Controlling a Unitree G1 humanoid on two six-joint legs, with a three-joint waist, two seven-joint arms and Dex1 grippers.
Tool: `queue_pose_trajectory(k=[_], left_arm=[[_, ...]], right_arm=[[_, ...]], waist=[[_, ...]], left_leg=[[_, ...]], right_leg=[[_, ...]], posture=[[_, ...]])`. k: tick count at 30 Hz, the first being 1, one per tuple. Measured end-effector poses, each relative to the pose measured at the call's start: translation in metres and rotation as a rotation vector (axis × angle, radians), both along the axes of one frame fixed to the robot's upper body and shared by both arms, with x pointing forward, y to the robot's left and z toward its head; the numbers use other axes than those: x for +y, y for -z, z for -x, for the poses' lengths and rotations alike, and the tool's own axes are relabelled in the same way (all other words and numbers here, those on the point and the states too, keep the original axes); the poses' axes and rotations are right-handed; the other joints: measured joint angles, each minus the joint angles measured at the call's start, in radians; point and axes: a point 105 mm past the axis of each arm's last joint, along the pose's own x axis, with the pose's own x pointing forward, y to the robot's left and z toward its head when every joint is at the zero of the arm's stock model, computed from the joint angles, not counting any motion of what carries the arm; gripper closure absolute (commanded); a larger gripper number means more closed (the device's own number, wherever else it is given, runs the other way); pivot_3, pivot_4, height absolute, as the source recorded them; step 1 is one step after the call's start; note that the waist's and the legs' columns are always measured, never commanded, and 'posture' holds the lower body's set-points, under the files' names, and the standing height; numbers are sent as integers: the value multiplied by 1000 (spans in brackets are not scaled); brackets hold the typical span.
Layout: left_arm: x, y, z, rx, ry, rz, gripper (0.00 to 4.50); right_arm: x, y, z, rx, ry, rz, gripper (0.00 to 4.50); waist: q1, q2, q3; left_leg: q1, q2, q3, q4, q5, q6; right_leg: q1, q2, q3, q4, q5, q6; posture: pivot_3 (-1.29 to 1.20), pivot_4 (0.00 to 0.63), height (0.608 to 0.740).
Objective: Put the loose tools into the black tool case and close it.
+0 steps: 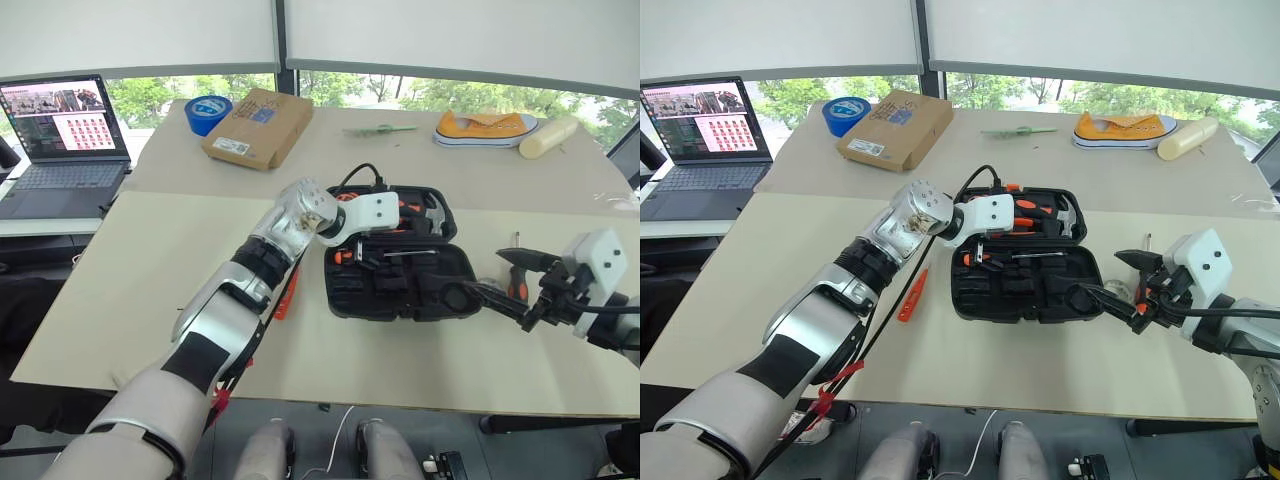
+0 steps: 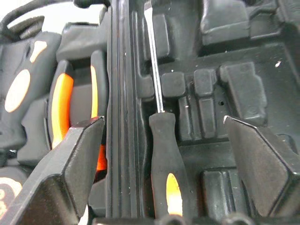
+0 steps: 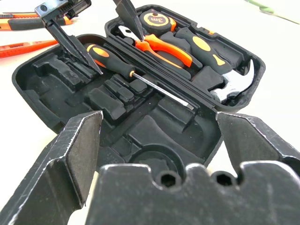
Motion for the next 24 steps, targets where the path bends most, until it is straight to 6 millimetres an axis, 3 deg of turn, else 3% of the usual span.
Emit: queue_pose_trajectory(k=[5, 8, 24], left_arm=[[2, 6, -2, -17, -3, -15, 3608], [4, 11, -4, -11, -14, -22, 4481], [-10, 32, -4, -133, 37, -99, 4481]], right_arm=[[0, 0, 0, -1, 1, 0, 0], [0, 0, 0, 0, 0, 0, 0], [1, 3, 0, 3, 2, -15, 0]], waist=[[-1, 0, 0], [0, 0, 0], [15, 0, -1]], left_leg=[[0, 0, 0, 0, 0, 0], [0, 0, 0, 0, 0, 0], [5, -1, 0, 2, 0, 0]], right_leg=[[0, 0, 0, 0, 0, 0], [0, 0, 0, 0, 0, 0], [6, -2, 0, -2, 0, 0]], posture=[[0, 150, 735], [0, 150, 735], [0, 150, 735]])
